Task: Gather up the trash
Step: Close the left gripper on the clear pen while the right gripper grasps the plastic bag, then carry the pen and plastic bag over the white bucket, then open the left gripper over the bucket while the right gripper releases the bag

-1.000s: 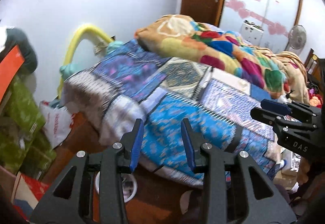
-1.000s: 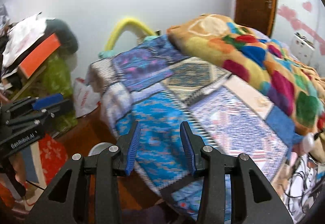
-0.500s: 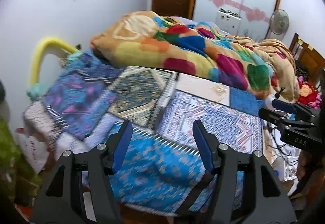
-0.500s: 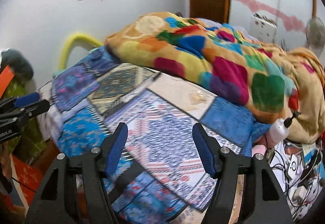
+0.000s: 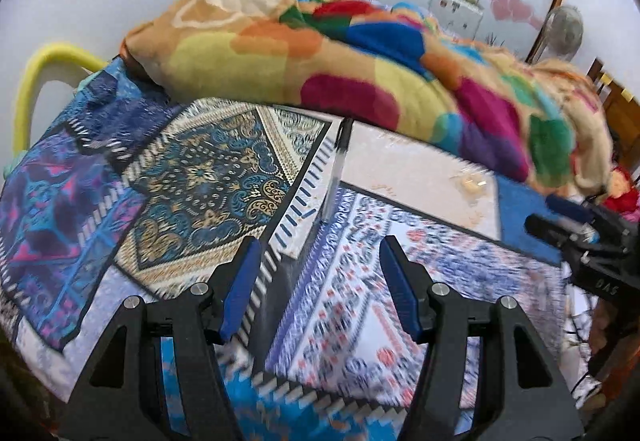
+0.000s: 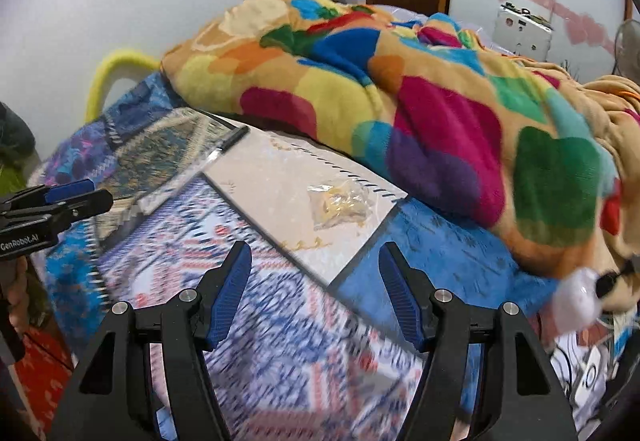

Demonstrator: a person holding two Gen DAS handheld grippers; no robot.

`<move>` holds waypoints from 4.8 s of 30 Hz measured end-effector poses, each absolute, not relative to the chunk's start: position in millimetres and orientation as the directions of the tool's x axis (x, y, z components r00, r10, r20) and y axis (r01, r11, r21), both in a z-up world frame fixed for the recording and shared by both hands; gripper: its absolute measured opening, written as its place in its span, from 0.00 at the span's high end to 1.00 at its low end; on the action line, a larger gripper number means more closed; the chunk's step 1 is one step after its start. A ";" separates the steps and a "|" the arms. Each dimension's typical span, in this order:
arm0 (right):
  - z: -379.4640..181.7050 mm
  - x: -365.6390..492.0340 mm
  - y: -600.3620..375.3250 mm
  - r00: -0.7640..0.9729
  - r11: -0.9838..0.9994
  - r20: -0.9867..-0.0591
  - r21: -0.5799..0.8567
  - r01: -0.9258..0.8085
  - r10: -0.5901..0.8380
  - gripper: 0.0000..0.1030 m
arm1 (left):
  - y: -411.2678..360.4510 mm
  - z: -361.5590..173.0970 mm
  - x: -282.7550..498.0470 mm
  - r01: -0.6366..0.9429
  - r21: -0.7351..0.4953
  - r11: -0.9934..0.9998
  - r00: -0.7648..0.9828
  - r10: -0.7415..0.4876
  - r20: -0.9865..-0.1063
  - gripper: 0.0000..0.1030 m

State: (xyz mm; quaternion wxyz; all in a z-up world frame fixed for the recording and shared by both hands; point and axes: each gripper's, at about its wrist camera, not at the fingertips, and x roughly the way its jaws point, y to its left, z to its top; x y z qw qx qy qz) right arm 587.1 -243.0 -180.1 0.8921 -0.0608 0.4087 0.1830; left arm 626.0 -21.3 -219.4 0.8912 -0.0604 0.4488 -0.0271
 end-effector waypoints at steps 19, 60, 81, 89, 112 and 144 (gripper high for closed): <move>-218.3 632.8 -217.5 0.610 0.912 -0.762 -0.064 -0.405 0.217 0.59 | -37.7 -266.0 696.7 0.058 -0.071 0.996 0.594 -0.091 -0.800 0.81; -24.2 435.1 -164.6 0.716 0.869 -0.581 -0.030 -0.494 0.387 0.66 | 17.9 -62.1 444.7 -0.086 -0.054 0.995 0.729 0.026 -0.684 0.93; -46.4 311.1 -24.7 0.531 0.696 -0.615 0.039 -0.717 0.582 0.66 | 137.2 -70.5 237.4 -0.304 -0.040 0.952 0.715 0.200 -0.670 0.93; -93.1 297.6 31.6 0.414 0.641 -0.684 0.103 -0.760 0.601 0.66 | 189.8 -125.5 208.7 -0.366 -0.109 0.924 0.657 0.173 -0.734 0.93; -294.9 310.5 132.8 0.028 0.586 -0.940 0.188 -0.788 0.339 0.65 | 251.0 -339.4 213.7 -0.501 -0.172 0.848 0.353 0.019 -0.935 0.93; -141.8 272.5 43.6 0.336 0.607 -0.789 0.058 -0.792 0.514 0.43 | 221.6 -197.7 186.6 -0.507 -0.115 0.854 0.515 0.193 -0.835 0.69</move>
